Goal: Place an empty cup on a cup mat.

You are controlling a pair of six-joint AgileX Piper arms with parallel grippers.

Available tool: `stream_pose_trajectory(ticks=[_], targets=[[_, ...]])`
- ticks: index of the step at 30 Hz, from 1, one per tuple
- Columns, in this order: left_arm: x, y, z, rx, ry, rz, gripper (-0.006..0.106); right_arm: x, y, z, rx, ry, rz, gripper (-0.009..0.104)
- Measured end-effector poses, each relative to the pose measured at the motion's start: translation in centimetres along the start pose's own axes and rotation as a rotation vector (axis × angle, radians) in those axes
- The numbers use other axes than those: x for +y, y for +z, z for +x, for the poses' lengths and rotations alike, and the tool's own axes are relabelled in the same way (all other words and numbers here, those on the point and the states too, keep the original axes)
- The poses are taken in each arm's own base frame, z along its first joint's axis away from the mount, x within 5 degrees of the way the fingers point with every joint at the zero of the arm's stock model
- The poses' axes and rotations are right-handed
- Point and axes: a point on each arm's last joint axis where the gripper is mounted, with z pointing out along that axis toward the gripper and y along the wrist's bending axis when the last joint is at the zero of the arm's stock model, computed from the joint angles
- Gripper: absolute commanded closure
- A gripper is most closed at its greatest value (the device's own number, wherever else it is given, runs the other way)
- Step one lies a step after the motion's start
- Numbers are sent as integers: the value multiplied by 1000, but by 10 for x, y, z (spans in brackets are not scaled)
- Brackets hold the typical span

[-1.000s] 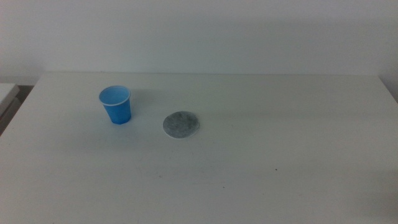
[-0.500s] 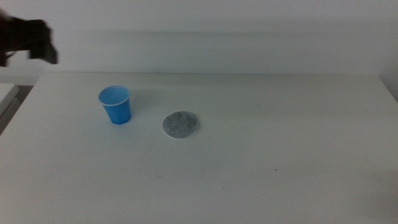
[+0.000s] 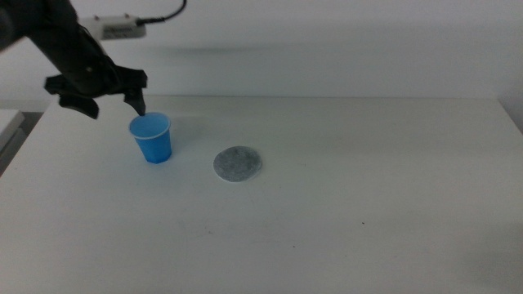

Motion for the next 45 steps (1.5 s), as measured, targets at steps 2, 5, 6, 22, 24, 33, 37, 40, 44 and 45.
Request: stream_pose_trajectory(ticks=[2, 5, 6, 22, 24, 33, 37, 40, 44, 45], targets=[[1, 17, -3, 17, 6, -8, 8, 0, 0, 0, 0, 0, 0, 2], [2, 38, -5, 39, 9, -17, 13, 0, 0, 0, 0, 0, 0, 2], [3, 43, -5, 44, 8, -18, 16, 0, 0, 0, 0, 0, 0, 2], [1, 65, -6, 51, -1, 5, 102, 0, 0, 0, 0, 0, 0, 2], [-5, 58, -6, 43, 13, 11, 102, 0, 0, 0, 0, 0, 0, 2], [-100, 17, -3, -44, 171, 92, 102, 0, 0, 0, 0, 0, 0, 2], [-134, 27, 6, -40, 211, 126, 102, 0, 0, 0, 0, 0, 0, 2], [-148, 40, 12, -8, 223, 136, 102, 0, 0, 0, 0, 0, 0, 2], [-155, 53, 17, 20, 212, 136, 102, 0, 0, 0, 0, 0, 0, 2], [-155, 55, 17, 25, 203, 135, 102, 0, 0, 0, 0, 0, 0, 2]])
